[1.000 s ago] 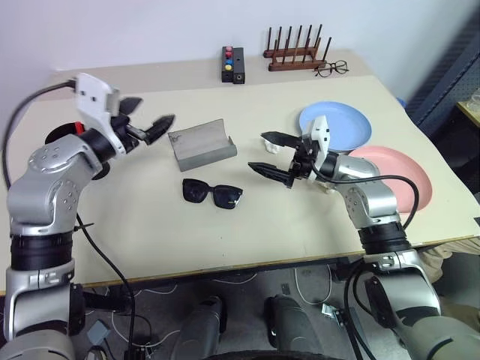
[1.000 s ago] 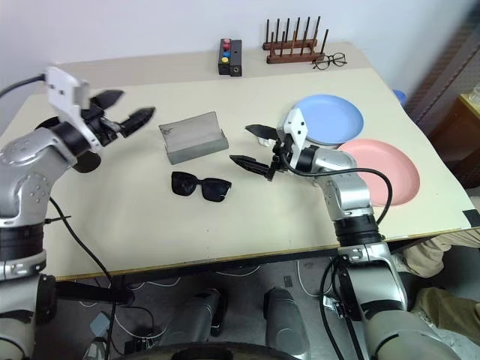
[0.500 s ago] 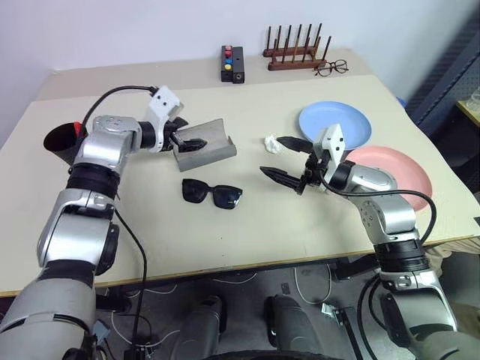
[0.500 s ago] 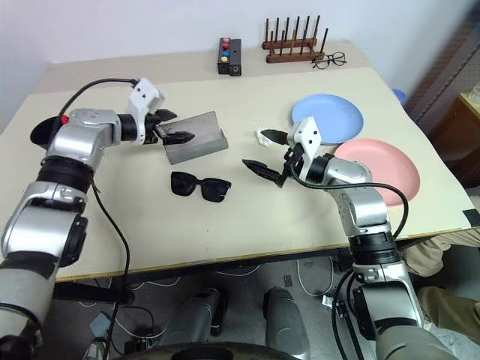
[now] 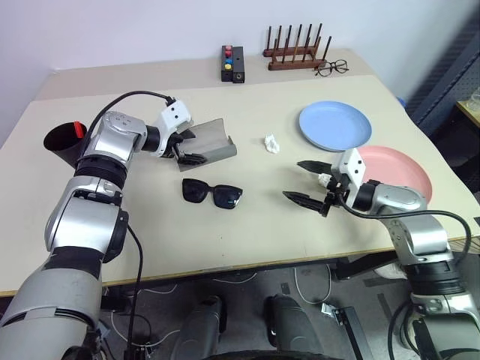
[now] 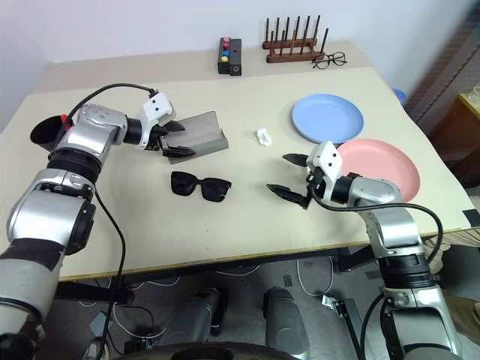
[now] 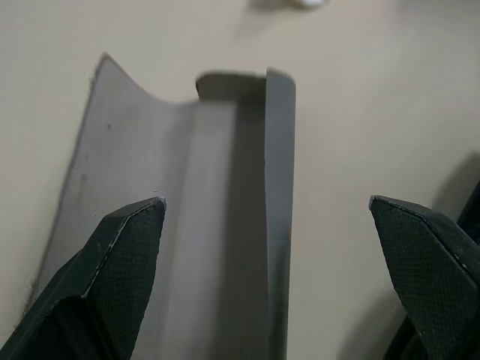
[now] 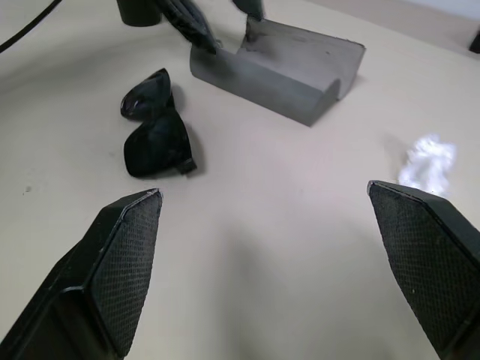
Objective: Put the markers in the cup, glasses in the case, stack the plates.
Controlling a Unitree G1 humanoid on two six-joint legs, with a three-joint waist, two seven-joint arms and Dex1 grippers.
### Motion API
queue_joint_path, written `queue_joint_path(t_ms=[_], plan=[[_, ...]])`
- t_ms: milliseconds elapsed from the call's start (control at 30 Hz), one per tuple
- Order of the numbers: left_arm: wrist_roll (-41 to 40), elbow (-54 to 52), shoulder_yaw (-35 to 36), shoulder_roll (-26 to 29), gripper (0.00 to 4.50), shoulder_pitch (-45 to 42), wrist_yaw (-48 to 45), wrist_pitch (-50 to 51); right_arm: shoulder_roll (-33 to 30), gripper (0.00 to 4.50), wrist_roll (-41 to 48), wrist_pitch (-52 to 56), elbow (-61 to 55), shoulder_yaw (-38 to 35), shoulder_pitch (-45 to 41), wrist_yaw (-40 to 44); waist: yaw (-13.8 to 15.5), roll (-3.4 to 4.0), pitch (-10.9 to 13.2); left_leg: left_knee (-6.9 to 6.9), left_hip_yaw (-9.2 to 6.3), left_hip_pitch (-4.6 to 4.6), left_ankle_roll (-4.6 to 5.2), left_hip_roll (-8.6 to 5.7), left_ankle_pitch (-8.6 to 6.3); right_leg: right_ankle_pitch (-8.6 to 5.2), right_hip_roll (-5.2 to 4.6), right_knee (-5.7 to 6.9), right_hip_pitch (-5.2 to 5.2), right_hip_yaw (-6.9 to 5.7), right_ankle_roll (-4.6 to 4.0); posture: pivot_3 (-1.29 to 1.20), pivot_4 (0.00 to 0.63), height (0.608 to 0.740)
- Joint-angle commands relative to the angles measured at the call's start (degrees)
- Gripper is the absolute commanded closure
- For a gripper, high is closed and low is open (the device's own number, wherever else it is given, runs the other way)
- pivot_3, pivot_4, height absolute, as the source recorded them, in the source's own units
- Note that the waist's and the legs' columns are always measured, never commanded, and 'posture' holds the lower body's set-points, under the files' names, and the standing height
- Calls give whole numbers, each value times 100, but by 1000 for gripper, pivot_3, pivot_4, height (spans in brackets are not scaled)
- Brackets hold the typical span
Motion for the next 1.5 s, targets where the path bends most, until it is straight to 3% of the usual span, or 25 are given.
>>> queue_joint_path(t_ms=[33, 267, 300, 400, 600, 900, 1233, 1500], plan=[[251, 81, -60, 70, 58, -234, -122, -92, -111, 0, 244, 145, -474, -264, 91, -36, 3, 0, 0, 0, 0, 0, 0, 0, 0, 0, 0, 0, 0, 0, 0, 0, 150, 740], [671, 333, -172, 53, 58, -321, -185, -199, -77, 0, 320, 312, -635, -337, 146, -167, 12, -2, 1, 2, 0, 0, 1, 0, 0, 0, 0, 1, 2, 0, 1, 0, 150, 740], [728, 373, -185, 27, 287, -345, -179, -215, -75, 0, 332, 343, -664, -333, 128, -191, 13, -2, 1, 3, 0, 0, 1, 0, 0, 0, 0, 0, 2, -1, 1, 0, 150, 740], [889, 493, -243, -34, 1329, -408, -110, -301, -74, 0, 364, 430, -744, -329, 89, -253, 17, -3, 2, 3, 0, -1, 1, 0, 0, 0, 0, 1, 2, -1, 1, 0, 150, 740], [1040, 643, -270, -201, 4392, -493, -112, -400, -102, 0, 396, 505, -846, -387, 126, -325, 18, -4, 2, 5, 0, -1, 1, 0, 0, 0, 0, 1, 4, -2, 1, 0, 150, 740], [1093, 647, -242, -211, 4392, -563, -293, -626, -77, 0, 363, 519, -887, -375, 144, -409, 13, -9, 5, 5, -1, -1, 1, 0, 0, 0, 0, 1, 4, -2, 2, 0, 150, 740], [1148, 584, -344, 190, 4392, -700, -1428, -943, -124, 0, 370, 618, -841, -357, -56, -407, -15, -19, 11, 7, 0, -1, 3, 1, -1, 0, 2, 4, 2, -3, 2, 0, 150, 740], [1125, 365, -299, 227, 4392, -480, -1692, -822, -75, 0, 313, 512, -739, -327, -62, -386, 23, -23, 13, 17, -1, -3, 5, 0, -2, 1, 2, 4, 7, -4, 4, 0, 150, 740]])
